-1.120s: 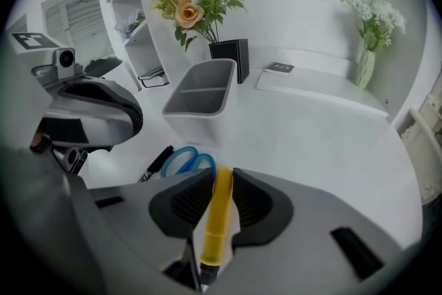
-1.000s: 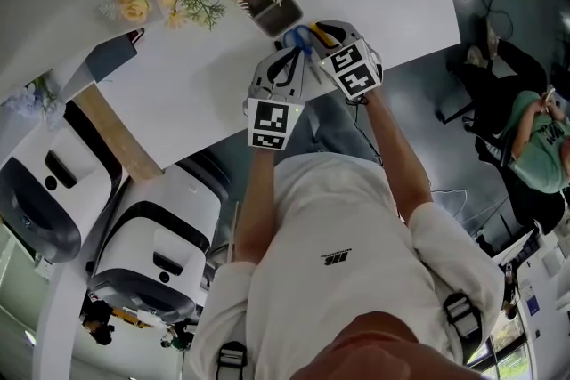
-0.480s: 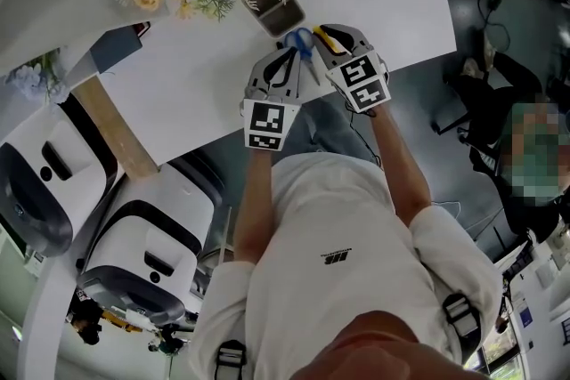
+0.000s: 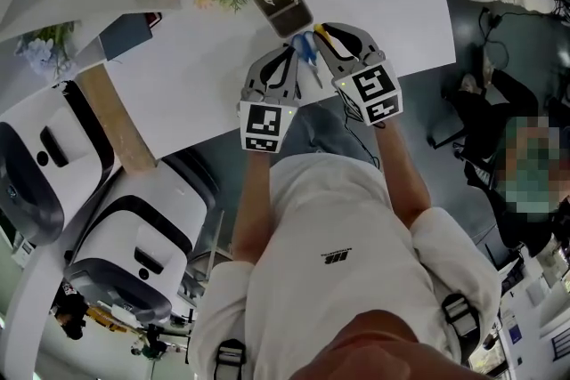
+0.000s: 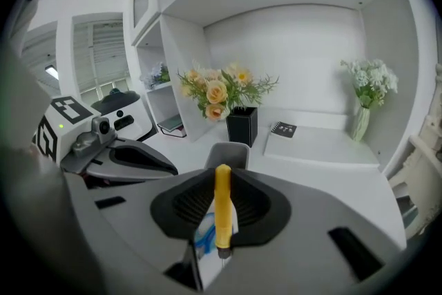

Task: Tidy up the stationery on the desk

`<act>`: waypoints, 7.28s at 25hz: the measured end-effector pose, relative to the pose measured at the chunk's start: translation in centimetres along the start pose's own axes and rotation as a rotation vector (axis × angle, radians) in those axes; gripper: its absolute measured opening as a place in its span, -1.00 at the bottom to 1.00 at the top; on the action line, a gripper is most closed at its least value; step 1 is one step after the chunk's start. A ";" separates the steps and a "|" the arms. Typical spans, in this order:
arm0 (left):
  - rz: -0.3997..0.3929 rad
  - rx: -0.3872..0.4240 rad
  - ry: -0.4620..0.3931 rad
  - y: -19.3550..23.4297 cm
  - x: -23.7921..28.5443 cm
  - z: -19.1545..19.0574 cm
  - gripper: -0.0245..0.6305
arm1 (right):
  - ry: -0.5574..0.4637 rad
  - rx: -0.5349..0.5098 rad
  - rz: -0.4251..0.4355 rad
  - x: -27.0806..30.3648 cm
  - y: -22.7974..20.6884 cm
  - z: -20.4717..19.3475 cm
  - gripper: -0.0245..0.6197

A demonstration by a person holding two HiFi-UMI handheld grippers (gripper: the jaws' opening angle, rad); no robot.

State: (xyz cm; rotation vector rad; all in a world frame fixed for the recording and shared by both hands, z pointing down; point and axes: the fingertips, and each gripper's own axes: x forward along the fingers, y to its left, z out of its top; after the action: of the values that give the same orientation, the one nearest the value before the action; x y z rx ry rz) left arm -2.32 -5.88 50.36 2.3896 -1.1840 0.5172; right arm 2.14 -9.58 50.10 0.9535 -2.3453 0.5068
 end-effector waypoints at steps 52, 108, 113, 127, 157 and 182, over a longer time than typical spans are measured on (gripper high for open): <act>0.020 -0.002 -0.080 5.3 -2.7 3.3 -0.93 | -0.138 -0.007 0.063 7.0 3.0 6.9 -0.71; -0.082 0.021 0.096 1.5 2.0 -4.6 -0.93 | 0.289 0.147 0.003 7.2 2.1 -11.6 -0.69; -0.073 0.017 0.097 1.7 1.8 -4.9 -0.93 | 0.319 0.149 -0.007 7.6 2.1 -12.2 -0.68; -0.057 0.011 0.088 1.4 1.5 -4.6 -0.93 | 0.343 0.103 -0.036 7.9 2.3 -12.5 -0.73; -0.019 0.029 0.012 2.1 0.5 -0.1 -0.93 | 0.028 0.140 -0.013 1.4 0.6 -0.5 -0.74; 0.060 0.021 -0.042 3.4 -0.5 3.0 -0.93 | -0.176 0.049 0.068 2.4 0.1 8.4 -0.74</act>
State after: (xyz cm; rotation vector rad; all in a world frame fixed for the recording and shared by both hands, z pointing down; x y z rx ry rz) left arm -4.91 -9.00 48.30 2.4000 -1.2777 0.5031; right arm -2.30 -15.17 45.10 0.9789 -2.5398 0.5279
